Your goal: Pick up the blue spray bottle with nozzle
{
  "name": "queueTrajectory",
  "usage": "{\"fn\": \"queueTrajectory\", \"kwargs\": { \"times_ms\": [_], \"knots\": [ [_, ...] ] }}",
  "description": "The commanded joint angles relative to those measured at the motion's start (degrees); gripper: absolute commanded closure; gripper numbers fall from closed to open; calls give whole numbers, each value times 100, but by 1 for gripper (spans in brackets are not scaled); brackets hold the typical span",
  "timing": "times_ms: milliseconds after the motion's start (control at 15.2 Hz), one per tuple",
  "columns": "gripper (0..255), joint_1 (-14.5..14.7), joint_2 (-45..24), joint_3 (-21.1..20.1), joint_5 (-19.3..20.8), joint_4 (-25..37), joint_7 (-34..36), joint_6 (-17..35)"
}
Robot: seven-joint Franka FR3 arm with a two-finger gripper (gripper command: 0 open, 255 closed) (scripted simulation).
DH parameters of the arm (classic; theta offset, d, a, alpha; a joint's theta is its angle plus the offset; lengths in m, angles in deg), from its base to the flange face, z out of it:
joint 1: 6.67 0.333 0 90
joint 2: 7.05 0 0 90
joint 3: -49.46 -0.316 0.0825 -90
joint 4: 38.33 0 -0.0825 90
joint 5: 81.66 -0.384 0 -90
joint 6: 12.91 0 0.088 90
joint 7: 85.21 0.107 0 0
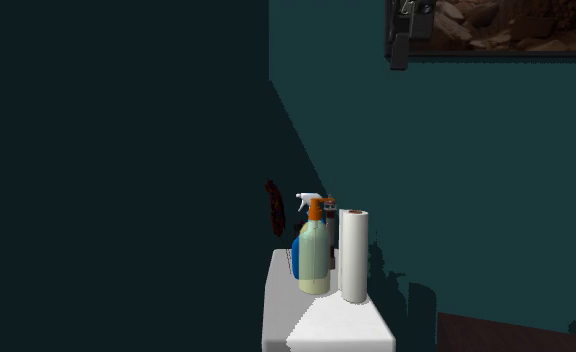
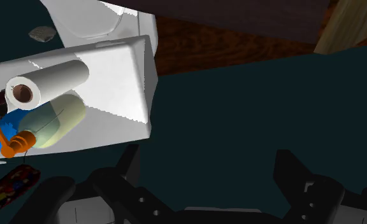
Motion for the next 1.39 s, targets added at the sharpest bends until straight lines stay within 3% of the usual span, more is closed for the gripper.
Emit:
{"fn": "queueTrajectory", "kwargs": {
  "times_ms": [0,726,1320],
  "knots": [
    [0,0,0,0,0,0,0,0],
    [0,-242,-1402,1057,531,75,-1395,1344],
    [0,-330,-3057,1828,426,832,-2598,2264]
  ]
}}
